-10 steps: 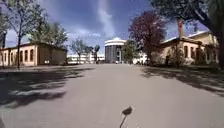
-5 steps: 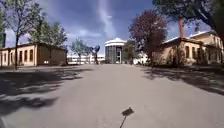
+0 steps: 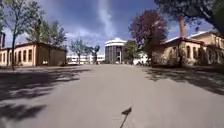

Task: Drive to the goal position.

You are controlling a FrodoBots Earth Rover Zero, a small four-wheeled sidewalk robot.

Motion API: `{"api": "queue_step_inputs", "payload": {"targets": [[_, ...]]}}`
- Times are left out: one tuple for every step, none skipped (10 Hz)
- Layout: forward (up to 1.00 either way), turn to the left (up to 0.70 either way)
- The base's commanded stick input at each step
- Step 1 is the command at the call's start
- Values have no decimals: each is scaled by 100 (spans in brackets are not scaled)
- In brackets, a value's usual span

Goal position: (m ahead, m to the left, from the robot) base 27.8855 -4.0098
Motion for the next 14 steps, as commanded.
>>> {"api": "queue_step_inputs", "payload": {"targets": [[70,6],[70,6],[70,6],[70,6],[70,6],[70,6],[70,6],[70,6],[70,6],[70,6],[70,6],[70,6],[70,6],[70,6]]}}
